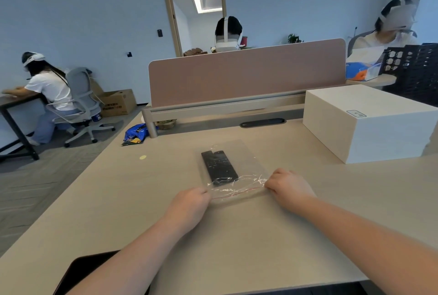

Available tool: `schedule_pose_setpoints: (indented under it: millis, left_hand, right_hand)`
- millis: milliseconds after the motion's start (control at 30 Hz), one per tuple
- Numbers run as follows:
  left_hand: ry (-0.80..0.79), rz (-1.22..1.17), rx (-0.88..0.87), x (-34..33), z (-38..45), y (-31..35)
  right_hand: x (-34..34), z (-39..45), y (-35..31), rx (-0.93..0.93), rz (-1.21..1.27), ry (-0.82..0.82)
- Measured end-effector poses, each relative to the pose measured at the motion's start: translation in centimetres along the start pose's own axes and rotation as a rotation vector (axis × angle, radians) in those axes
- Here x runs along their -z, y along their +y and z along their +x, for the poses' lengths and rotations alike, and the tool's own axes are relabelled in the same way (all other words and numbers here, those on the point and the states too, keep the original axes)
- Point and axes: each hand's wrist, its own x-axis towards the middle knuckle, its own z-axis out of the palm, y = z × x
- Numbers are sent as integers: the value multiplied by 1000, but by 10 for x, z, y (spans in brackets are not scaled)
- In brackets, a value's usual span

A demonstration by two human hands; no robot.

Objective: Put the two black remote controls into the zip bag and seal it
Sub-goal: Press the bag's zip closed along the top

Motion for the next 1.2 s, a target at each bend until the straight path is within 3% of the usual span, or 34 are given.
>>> schedule_pose_setpoints:
  millis: [167,300,400,733,1200]
  left_hand:
    - [93,211,-87,-3,1,1]
    - [191,143,-87,-3,4,2]
    - [254,117,-69,-4,3,1]
    - [333,91,-48,-15,-2,-5]
    - [240,73,-25,-8,3,4]
  right_hand:
    - [8,-3,-9,92,118,255]
    - [11,6,-38,305,162,204]
    - [2,17,-64,418,53,271]
    - [-13,40,-95,297,2,320]
    - [-12,37,-96,396,-82,338]
